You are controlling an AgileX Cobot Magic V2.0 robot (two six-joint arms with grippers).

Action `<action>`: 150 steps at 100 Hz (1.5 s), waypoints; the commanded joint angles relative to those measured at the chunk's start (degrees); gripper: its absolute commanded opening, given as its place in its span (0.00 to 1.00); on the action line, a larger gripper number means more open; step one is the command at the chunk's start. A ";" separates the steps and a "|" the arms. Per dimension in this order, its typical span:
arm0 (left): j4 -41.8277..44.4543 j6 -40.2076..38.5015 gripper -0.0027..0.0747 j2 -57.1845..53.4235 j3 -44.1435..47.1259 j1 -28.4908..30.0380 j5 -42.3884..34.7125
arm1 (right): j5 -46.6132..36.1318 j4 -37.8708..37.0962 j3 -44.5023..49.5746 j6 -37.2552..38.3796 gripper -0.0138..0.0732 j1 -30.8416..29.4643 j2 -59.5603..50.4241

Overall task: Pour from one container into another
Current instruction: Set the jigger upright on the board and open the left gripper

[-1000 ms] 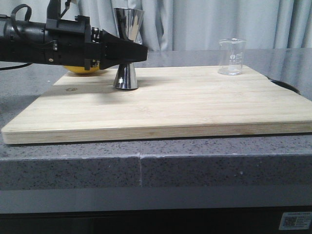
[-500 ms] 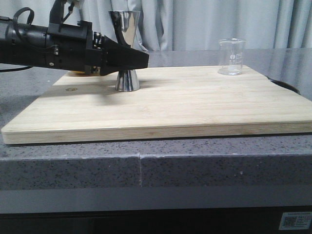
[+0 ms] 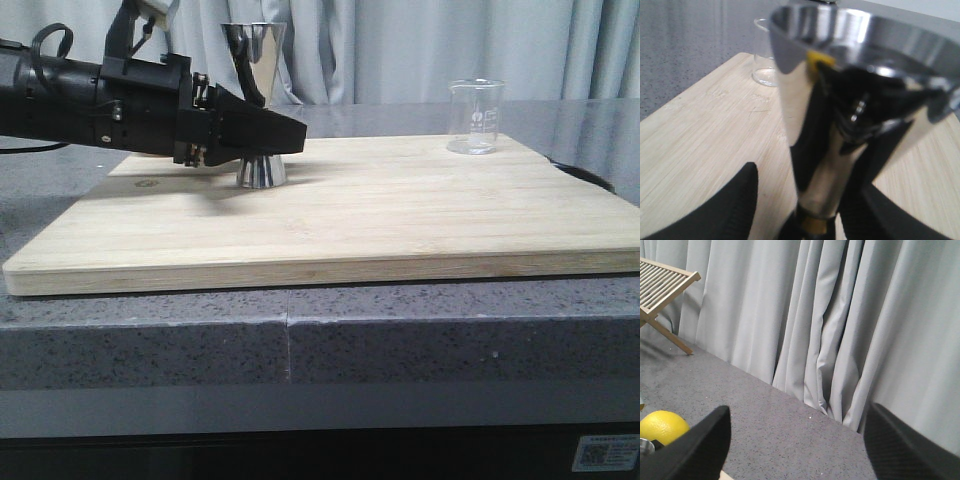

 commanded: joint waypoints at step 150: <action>0.69 -5.62 0.73 -6.78 -1.11 2.05 6.28 | -1.10 2.13 -1.57 0.03 0.74 -0.11 -1.75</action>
